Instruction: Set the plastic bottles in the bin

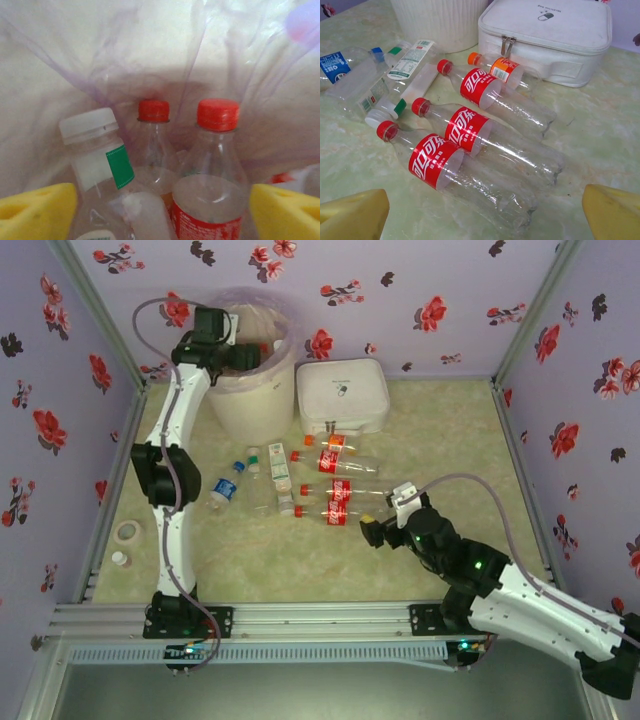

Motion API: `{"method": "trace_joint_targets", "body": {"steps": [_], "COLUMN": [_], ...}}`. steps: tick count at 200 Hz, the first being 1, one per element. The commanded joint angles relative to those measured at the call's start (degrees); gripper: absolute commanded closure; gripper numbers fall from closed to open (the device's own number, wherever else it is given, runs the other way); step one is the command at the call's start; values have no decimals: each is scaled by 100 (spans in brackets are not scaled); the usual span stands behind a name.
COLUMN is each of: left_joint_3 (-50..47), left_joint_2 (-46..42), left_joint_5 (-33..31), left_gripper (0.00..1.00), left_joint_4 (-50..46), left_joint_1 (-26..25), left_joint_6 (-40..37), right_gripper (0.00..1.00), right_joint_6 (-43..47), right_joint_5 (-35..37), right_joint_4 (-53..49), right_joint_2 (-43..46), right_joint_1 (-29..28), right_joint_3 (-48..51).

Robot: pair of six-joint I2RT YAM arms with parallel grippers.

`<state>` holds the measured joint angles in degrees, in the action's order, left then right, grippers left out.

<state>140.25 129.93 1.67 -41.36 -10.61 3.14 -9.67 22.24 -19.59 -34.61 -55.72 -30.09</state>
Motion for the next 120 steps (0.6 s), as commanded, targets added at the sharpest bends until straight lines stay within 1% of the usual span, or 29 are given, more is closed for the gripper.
{"method": "trace_joint_targets", "body": {"steps": [1, 25, 44, 55, 74, 88, 105, 120], "left_joint_3": [447, 671, 394, -26, -1022, -1404, -1952, -3017], "left_joint_2": [-812, -1310, -1976, -2491, -3493, -4025, -4628, -5376], "left_joint_5": [146, 178, 185, 242, 454, 475, 302, -30], "left_gripper": [0, 0, 0, 0, 0, 0, 0, 0], "left_joint_4": [-300, -573, -622, -519, -178, -390, -693, -515], "left_joint_1": [-18, -19, -27, -35, -101, -248, -418, -437], "left_joint_6": [-295, -458, -482, -426, -239, -183, -164, 171], "right_gripper": [1, 1, 0, 1, 1, 1, 1, 1], "right_joint_6": [-70, -44, 12, 75, 257, 351, 255, 151], "right_joint_5": [-96, -146, -93, 35, 338, 425, 372, 375], "right_joint_4": [229, 298, 317, 310, 316, 293, 99, -72], "right_joint_2": [-58, -163, -228, -249, -250, -252, -291, -334], "right_joint_1": [33, 34, 34, 32, 48, 102, 301, 470], "right_joint_3": [-81, -76, -85, -101, -165, -258, -482, -654]}}
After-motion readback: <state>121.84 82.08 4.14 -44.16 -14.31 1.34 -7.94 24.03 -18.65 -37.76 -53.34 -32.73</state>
